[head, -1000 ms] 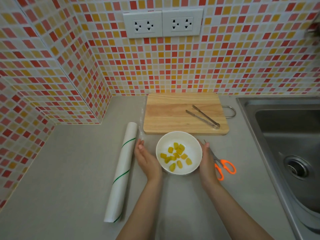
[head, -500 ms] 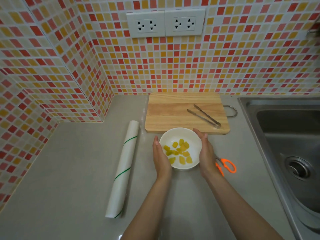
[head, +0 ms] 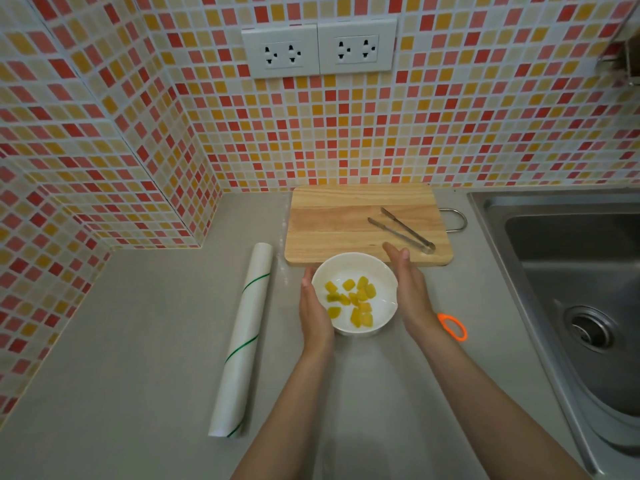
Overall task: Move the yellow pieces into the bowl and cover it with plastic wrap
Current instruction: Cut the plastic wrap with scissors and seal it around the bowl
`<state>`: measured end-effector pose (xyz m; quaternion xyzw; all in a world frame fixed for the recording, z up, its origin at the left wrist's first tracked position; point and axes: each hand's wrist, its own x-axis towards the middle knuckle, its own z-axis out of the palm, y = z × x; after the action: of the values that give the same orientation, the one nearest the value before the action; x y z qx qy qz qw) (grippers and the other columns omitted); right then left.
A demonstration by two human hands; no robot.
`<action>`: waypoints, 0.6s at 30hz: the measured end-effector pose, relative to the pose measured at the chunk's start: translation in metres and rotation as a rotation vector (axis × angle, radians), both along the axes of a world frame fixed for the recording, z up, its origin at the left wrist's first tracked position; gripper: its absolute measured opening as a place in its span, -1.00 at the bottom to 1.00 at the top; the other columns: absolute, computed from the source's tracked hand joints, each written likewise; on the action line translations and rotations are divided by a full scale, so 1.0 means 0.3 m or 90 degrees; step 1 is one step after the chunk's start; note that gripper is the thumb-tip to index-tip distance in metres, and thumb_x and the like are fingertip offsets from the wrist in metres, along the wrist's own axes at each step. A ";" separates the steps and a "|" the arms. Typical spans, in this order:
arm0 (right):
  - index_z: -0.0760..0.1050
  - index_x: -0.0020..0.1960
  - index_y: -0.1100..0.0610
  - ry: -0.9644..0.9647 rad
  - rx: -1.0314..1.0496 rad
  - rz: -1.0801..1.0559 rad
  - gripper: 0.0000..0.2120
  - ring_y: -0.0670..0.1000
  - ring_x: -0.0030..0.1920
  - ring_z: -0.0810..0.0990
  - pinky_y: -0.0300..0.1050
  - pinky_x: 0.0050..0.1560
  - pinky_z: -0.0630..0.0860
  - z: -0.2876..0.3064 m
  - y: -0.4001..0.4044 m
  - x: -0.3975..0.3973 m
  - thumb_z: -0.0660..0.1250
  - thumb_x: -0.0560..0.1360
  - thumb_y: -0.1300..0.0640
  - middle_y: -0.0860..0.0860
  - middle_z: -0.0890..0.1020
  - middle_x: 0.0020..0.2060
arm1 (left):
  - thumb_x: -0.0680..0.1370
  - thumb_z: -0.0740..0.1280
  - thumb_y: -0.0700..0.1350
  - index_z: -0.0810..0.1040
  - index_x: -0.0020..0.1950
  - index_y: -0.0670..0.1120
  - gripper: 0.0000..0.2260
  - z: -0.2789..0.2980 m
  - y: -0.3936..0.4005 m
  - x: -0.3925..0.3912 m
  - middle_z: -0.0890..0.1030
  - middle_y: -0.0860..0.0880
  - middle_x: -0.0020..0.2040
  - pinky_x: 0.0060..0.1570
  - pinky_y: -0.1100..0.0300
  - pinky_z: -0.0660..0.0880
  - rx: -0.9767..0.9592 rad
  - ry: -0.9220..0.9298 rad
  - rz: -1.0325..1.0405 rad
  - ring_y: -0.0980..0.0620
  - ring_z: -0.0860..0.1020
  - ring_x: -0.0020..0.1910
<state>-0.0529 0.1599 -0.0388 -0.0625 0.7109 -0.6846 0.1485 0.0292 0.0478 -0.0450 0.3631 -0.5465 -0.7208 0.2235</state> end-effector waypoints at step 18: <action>0.46 0.29 0.02 -0.048 -0.067 -0.091 -0.57 -0.03 0.17 0.52 -0.25 0.13 0.46 -0.046 -0.059 0.022 -0.09 0.63 -0.01 0.01 0.56 0.21 | 0.65 -0.01 -0.08 0.46 0.33 0.07 -0.64 -0.024 -0.041 -0.036 0.53 0.01 0.27 0.23 0.12 0.45 -0.041 -0.008 -0.047 0.04 0.51 0.22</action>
<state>-0.0463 0.1423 -0.0525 0.0064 0.6703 -0.7319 0.1226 0.0184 0.0355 -0.0523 0.3397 -0.5837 -0.7084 0.2050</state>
